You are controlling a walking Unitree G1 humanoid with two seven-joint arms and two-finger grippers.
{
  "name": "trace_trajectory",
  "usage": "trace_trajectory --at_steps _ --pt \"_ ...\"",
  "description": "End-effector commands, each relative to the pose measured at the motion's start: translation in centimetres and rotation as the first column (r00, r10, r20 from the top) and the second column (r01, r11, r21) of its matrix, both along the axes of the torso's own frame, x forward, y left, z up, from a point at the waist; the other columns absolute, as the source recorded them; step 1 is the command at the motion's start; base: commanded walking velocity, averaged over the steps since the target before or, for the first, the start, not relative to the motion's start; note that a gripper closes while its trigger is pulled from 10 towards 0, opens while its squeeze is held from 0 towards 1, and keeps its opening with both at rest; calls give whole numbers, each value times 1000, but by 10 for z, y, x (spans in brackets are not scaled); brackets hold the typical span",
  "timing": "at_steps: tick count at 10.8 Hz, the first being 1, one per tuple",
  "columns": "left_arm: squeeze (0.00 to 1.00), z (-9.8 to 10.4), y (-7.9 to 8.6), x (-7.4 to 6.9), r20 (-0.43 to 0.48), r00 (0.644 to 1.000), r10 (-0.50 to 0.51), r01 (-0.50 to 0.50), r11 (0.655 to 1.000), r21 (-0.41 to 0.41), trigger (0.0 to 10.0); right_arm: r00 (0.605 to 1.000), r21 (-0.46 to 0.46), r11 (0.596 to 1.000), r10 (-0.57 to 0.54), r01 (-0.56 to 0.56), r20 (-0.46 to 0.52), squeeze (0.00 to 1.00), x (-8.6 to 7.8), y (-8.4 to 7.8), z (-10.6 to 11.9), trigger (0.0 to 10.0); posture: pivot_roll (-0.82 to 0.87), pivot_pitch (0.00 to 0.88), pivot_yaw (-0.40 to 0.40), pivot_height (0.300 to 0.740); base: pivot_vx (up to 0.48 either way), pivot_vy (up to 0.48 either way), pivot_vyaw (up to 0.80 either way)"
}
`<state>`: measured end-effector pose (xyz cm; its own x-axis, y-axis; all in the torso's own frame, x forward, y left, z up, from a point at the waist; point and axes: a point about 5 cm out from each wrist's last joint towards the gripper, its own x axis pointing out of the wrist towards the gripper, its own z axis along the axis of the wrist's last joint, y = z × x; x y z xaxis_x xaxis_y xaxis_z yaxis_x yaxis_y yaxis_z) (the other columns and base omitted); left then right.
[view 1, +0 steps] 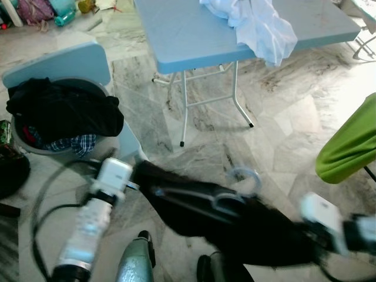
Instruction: Hang hanger
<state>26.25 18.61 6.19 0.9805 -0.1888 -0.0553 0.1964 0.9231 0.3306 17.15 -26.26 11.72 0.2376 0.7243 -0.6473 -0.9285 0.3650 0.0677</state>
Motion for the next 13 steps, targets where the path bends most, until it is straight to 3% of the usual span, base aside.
trace_trajectory --at_steps 1,2,3,5,6,7,8,9,10,11,12,13 --pt "0 1 5 0 -10 999 30 -31 999 -26 10000 998 20 998 57 -56 -29 0 -6 -6 7 10000 -37 212 -51 740 0 0 0" --pt "0 0 8 2 -25 998 49 -50 998 -47 10000 995 75 994 84 -80 -51 0 -12 -6 17 10000 -42 213 -49 740 0 0 0" --pt "0 -3 5 2 -41 999 30 -31 999 -40 10000 997 210 975 74 -67 -26 0 -8 2 34 10000 -46 213 -46 740 0 0 0" --pt "0 -10 -8 -1 -87 996 -19 14 998 -57 10000 998 456 888 46 -58 37 0 5 19 65 10000 -45 211 -45 740 0 0 0" --pt "0 -13 -16 -4 -110 992 -69 62 996 -62 10000 998 529 847 22 -52 62 0 10 24 73 10000 -41 212 -46 740 0 0 0" --pt "0 -17 -27 -9 -141 979 -148 137 987 -83 10000 992 584 812 -71 -6 109 0 24 31 76 10000 -37 212 -49 740 0 0 0" --pt "1000 -21 -37 -17 -169 951 -261 248 964 -95 10000 957 566 813 -257 139 135 0 50 39 65 10000 -38 210 -49 740 0 0 0" --pt "1000 -21 -50 -25 -181 904 -388 380 922 -81 10000 906 428 877 -345 218 244 0 67 45 39 10000 -35 207 -49 740 0 0 0" --pt "1000 -22 -57 -28 -200 869 -452 455 890 -34 10000 899 395 885 -362 248 246 0 71 52 25 10000 -27 207 -55 740 0 0 0" --pt "1000 -27 -56 -27 -239 873 -426 440 898 9 10000 921 323 931 -266 169 284 0 65 63 14 10000 -19 208 -63 740 0 0 0" --pt "137 -28 -55 -33 -264 839 -475 490 872 -12 10000 906 268 949 -255 167 337 0 69 68 5 10000 -15 209 -61 740 0 0 0" --pt "0 -23 -53 -39 -273 800 -534 550 835 -19 10000 886 241 951 -276 195 371 0 78 72 -4 10000 -2 211 -56 740 0 0 0"
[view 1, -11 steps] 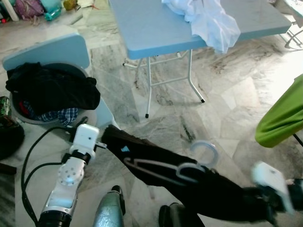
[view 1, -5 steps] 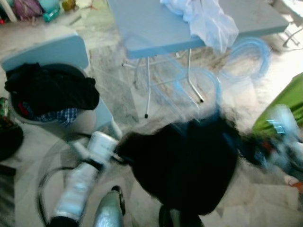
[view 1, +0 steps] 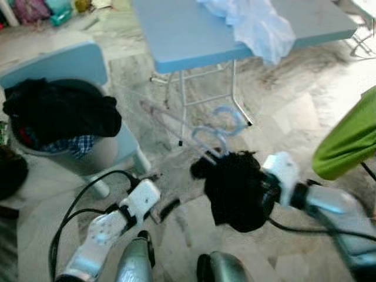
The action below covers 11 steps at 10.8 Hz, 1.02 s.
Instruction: Hang hanger
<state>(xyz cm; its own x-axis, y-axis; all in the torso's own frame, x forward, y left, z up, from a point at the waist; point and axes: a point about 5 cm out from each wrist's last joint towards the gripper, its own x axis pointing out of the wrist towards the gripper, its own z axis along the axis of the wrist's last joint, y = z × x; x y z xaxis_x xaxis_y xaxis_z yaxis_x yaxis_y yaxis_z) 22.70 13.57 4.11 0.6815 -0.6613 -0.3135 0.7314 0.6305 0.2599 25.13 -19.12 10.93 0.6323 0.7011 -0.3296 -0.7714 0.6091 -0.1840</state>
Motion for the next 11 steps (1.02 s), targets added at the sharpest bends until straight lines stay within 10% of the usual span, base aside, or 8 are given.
trace_trajectory --at_steps 1,2,3,4,5,11 --pt "0 2 -3 -5 -30 999 -45 45 999 1 10000 998 -46 999 -20 23 67 0 5 1 -2 10000 4 218 -59 740 0 0 0" --pt "0 11 -3 -5 -37 998 -58 56 998 -40 10000 992 -112 993 -9 23 129 0 12 0 -5 10000 9 218 -63 740 0 0 0" --pt "1000 23 -4 -2 -2 997 -72 72 995 -69 10000 993 -150 988 42 -26 108 0 12 2 -8 10000 13 220 -64 740 0 0 0" --pt "1000 33 -4 2 29 996 -89 90 993 -70 10000 989 -205 974 121 -101 88 0 12 1 -11 10000 17 223 -66 740 0 0 0" --pt "0 43 -1 4 57 988 -145 147 989 -33 10000 976 -241 949 216 -206 18 0 5 0 -23 10000 17 223 -64 740 0 0 0" --pt "0 43 6 -6 -63 951 -304 305 952 4 10000 890 -289 843 445 -454 -100 0 -11 -11 -29 10000 3 224 -54 740 0 0 0"
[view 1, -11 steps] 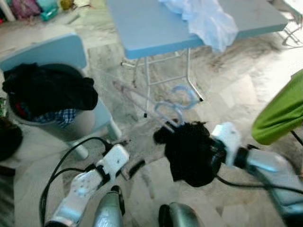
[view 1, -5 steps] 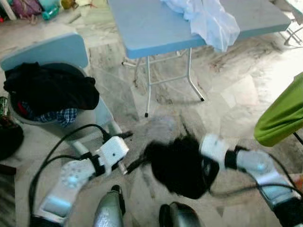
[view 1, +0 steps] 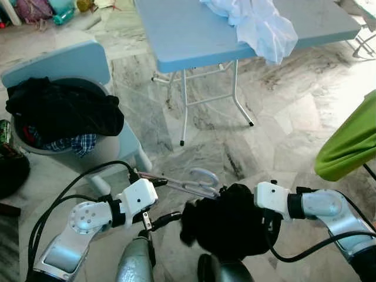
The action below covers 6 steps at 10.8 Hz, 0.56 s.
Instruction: Hang hanger
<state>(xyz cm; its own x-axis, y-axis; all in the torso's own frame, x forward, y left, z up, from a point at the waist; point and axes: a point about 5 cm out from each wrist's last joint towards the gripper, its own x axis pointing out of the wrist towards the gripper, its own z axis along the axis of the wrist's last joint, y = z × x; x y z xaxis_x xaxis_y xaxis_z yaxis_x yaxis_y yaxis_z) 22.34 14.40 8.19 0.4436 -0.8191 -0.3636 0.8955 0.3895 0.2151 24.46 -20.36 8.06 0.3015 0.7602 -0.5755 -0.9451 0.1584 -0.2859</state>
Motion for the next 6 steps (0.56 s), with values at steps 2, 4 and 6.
trace_trajectory --at_steps 2,4,6 --pt "0 14 -9 0 27 999 -37 38 999 -31 10000 998 -88 995 -34 39 51 0 10 -5 -8 10000 8 224 -53 740 0 0 0" --pt "0 6 -9 -9 -15 998 -62 62 998 -7 10000 980 -16 986 -162 165 113 0 26 -2 -5 10000 10 225 -52 740 0 0 0" --pt "0 10 -8 -9 -2 999 -43 43 999 -14 10000 992 -73 992 -97 103 82 0 17 -9 -11 10000 14 227 -52 740 0 0 0"
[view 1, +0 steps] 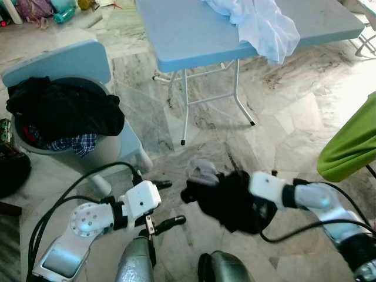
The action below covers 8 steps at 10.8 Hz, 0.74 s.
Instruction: Hang hanger
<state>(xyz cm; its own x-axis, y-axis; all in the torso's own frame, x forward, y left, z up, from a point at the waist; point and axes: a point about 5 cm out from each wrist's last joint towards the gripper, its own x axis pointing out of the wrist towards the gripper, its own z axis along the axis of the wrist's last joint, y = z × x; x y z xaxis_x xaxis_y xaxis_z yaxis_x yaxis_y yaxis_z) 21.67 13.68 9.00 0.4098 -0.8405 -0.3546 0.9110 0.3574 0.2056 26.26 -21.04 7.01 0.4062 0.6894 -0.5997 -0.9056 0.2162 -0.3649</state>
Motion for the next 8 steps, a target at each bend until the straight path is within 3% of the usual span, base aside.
trace_trajectory --at_steps 1,3,5,8 --pt "0 0 6 0 15 1000 10 -11 999 40 10000 999 -3 999 48 -48 -26 0 -7 -5 0 10000 15 228 -52 740 0 0 0" --pt "0 -6 13 1 -3 1000 21 -21 998 60 10000 992 -15 994 112 -113 -53 0 -7 -14 9 10000 8 230 -48 740 0 0 0" --pt "0 -14 9 -3 -41 999 20 -17 998 55 10000 979 -2 981 192 -193 -70 0 -8 -16 18 10000 0 229 -44 740 0 0 0" --pt "0 -17 0 0 -29 999 19 -19 1000 14 10000 950 10 960 278 -279 -144 0 -17 -24 28 10000 -9 230 -42 740 0 0 0"
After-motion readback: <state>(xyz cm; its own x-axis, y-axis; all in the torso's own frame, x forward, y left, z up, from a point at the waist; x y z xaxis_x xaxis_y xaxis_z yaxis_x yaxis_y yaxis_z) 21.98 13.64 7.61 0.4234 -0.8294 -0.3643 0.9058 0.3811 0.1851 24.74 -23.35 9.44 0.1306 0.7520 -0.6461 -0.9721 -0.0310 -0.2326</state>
